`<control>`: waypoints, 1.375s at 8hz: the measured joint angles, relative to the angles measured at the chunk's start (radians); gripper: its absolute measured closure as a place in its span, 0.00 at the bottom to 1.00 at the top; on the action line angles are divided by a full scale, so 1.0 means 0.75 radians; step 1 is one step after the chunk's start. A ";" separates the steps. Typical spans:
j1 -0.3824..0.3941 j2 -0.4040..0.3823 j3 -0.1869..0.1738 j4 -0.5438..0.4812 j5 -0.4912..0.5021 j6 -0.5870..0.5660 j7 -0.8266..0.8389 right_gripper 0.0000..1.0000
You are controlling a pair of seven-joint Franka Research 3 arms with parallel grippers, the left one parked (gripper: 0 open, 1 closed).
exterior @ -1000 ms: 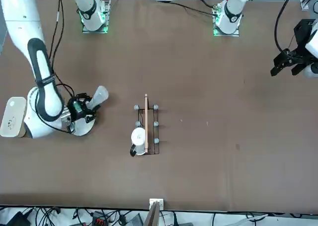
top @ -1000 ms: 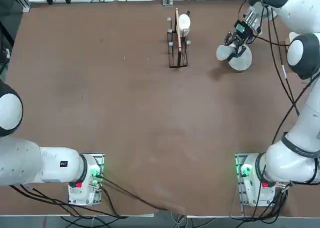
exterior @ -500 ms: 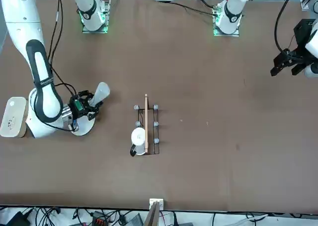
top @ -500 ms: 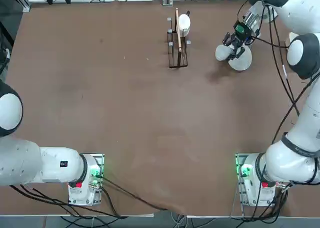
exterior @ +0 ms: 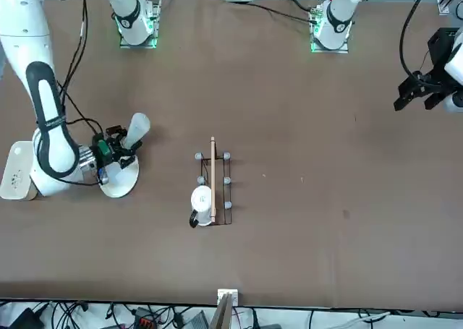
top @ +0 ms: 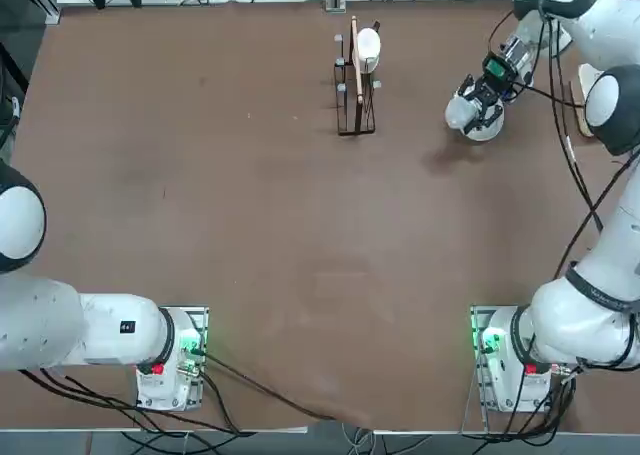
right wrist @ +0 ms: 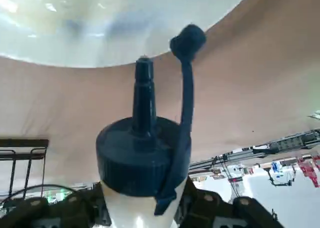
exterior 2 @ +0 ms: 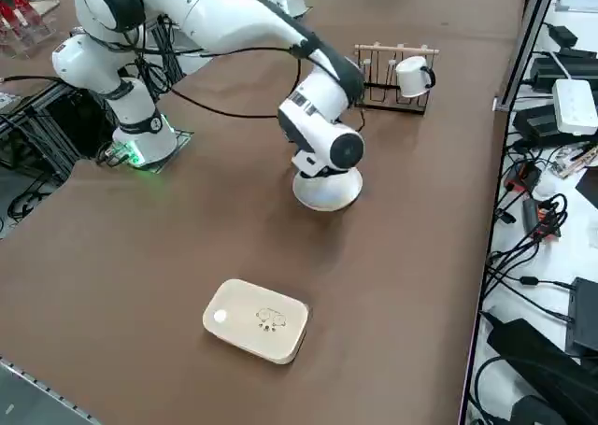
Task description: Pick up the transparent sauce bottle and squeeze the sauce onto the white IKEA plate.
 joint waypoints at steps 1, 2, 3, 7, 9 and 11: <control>-0.015 0.000 -0.002 -0.007 0.000 -0.014 -0.020 0.55; -0.041 0.000 -0.004 -0.007 0.000 -0.028 -0.036 0.55; -0.072 0.000 -0.004 -0.007 0.000 -0.034 -0.044 0.55; -0.098 -0.001 -0.018 0.012 -0.004 -0.019 -0.045 0.55; -0.097 -0.001 -0.018 0.034 -0.009 0.019 -0.011 0.55; -0.097 0.000 -0.018 0.039 -0.020 0.081 0.009 0.55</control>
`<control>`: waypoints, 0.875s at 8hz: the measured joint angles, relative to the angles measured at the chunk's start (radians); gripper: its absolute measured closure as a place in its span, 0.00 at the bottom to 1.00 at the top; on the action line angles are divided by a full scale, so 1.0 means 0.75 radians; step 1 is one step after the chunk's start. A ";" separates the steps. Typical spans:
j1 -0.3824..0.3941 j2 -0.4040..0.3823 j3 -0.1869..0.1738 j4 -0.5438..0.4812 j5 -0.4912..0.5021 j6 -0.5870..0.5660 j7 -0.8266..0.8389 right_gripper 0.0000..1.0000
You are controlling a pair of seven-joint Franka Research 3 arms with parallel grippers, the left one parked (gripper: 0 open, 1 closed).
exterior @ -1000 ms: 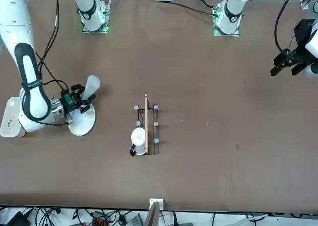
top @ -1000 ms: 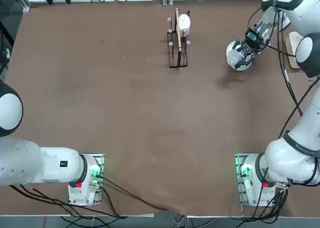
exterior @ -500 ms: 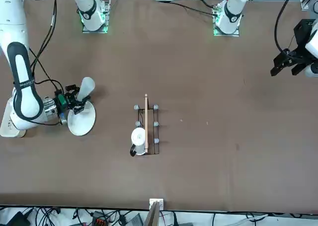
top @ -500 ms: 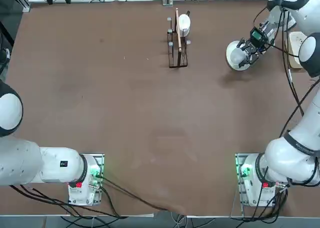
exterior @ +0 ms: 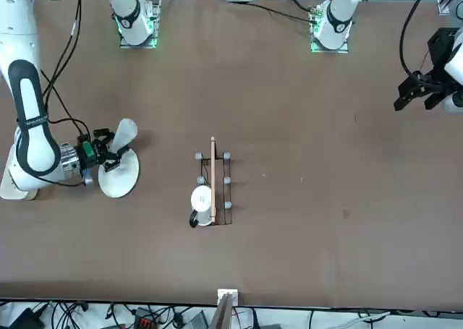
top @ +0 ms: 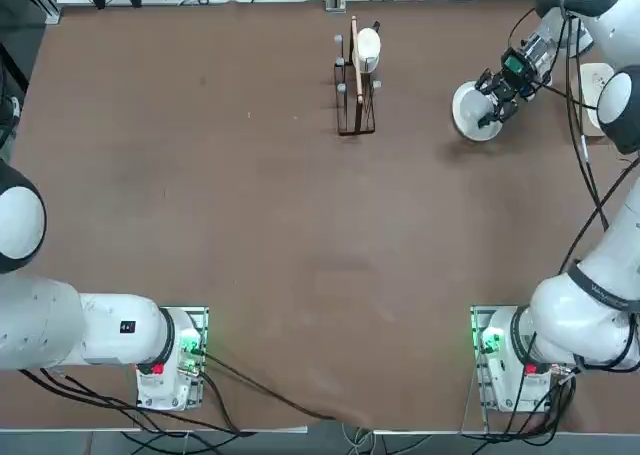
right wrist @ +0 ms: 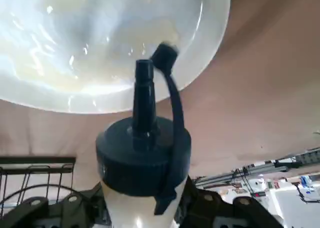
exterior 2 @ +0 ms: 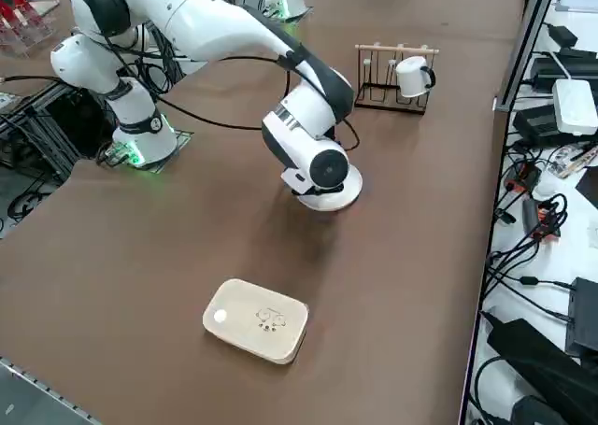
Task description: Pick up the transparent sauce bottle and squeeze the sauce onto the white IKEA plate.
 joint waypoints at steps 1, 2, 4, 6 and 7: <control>0.000 0.000 0.000 0.003 -0.002 0.012 0.009 0.55; 0.000 0.002 0.000 0.012 -0.002 0.018 0.024 0.55; 0.000 0.015 -0.001 0.053 -0.002 0.026 0.048 0.55; 0.004 0.043 0.001 0.111 -0.002 0.031 0.087 0.55; 0.010 0.064 0.006 0.145 -0.002 0.034 0.107 0.55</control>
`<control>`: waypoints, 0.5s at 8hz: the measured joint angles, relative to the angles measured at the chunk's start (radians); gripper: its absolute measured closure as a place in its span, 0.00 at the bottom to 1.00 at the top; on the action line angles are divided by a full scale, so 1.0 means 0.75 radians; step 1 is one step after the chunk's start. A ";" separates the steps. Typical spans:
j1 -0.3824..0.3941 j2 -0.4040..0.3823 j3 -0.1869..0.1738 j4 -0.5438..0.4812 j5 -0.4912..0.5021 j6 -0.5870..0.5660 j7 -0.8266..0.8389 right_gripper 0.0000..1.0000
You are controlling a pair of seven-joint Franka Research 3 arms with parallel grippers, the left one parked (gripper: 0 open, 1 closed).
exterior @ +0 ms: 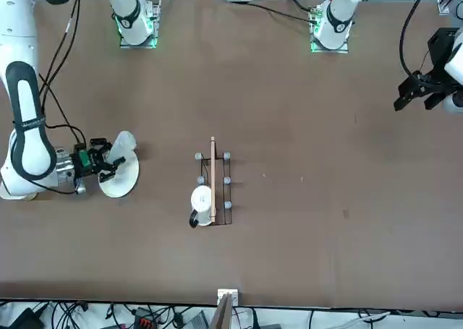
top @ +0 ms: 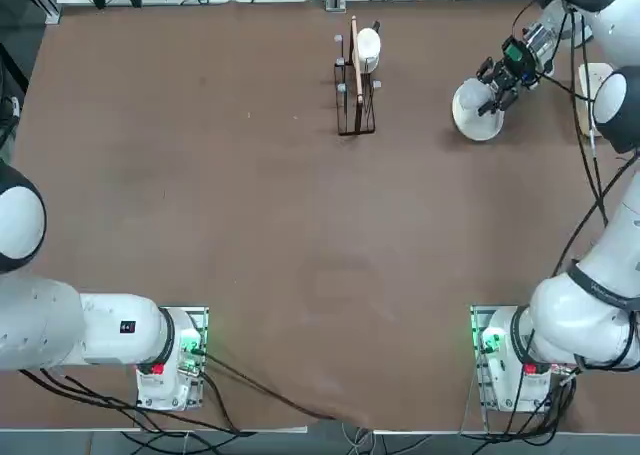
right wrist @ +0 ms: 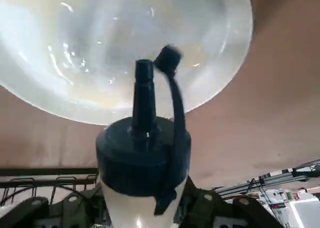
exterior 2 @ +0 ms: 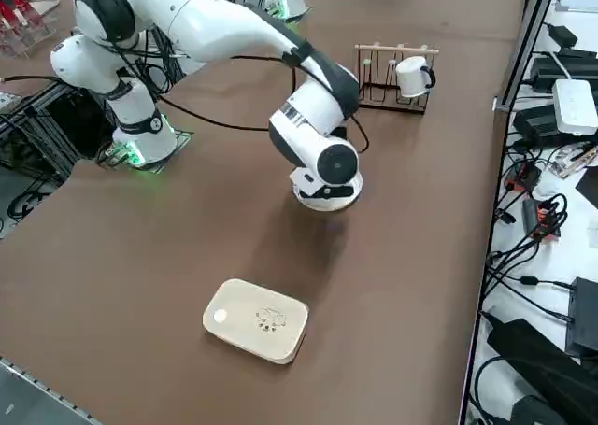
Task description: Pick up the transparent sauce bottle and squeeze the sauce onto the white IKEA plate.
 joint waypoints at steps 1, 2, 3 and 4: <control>0.010 0.023 0.005 0.033 0.000 0.002 0.013 0.55; 0.027 0.041 0.009 0.056 0.000 0.015 0.033 0.55; 0.051 0.052 0.014 0.066 0.001 0.046 0.072 0.55; 0.082 0.057 0.017 0.075 0.005 0.073 0.117 0.55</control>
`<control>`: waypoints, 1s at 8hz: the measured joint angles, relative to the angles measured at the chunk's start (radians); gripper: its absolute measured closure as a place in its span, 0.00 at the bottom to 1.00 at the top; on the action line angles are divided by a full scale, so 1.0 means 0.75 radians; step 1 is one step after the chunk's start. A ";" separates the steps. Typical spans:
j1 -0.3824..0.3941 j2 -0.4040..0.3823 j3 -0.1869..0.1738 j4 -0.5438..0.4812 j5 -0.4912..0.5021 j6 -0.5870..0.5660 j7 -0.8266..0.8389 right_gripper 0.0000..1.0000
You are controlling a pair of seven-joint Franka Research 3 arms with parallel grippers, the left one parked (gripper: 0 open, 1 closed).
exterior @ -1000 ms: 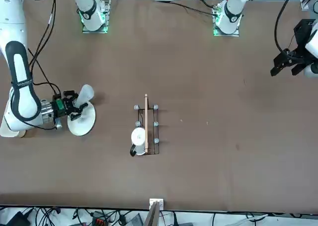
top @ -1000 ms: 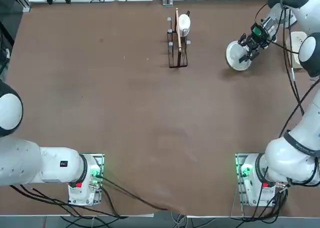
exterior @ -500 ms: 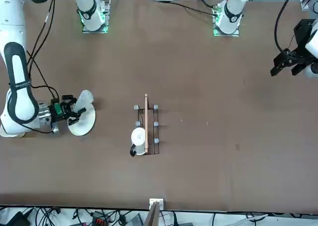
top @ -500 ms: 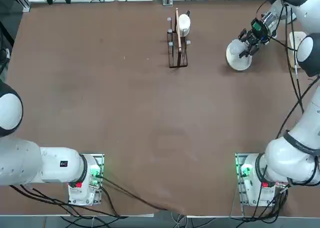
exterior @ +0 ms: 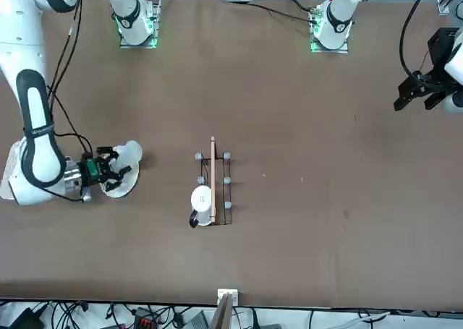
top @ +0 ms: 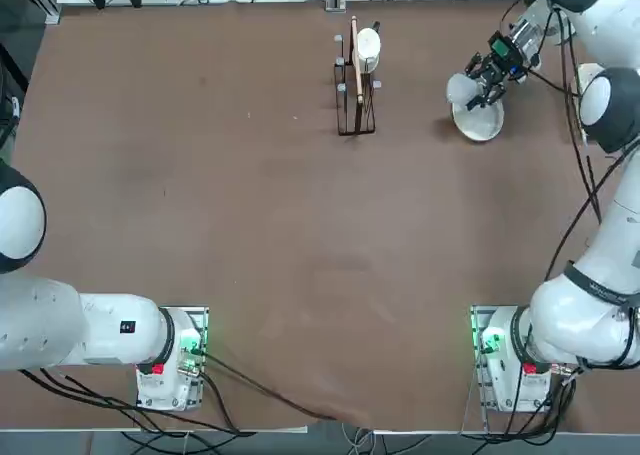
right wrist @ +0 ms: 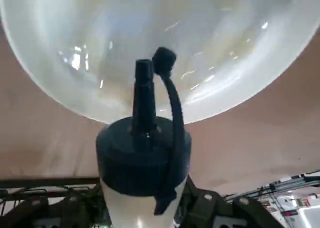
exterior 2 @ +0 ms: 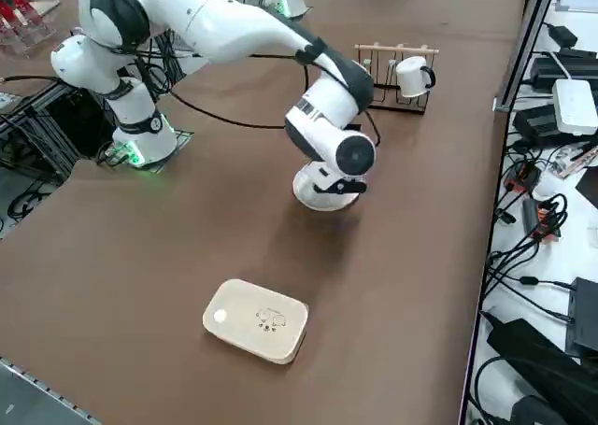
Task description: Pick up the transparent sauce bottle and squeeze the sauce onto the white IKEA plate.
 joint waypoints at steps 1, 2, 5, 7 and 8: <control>0.031 0.000 0.001 0.009 0.012 0.013 0.036 0.55; 0.060 0.000 0.002 0.016 0.050 0.022 0.066 0.55; 0.092 0.005 0.002 0.018 0.145 0.027 0.094 0.55; 0.090 0.010 -0.001 0.017 0.151 -0.045 0.094 0.55; 0.085 0.012 -0.002 0.009 0.152 -0.082 0.095 0.55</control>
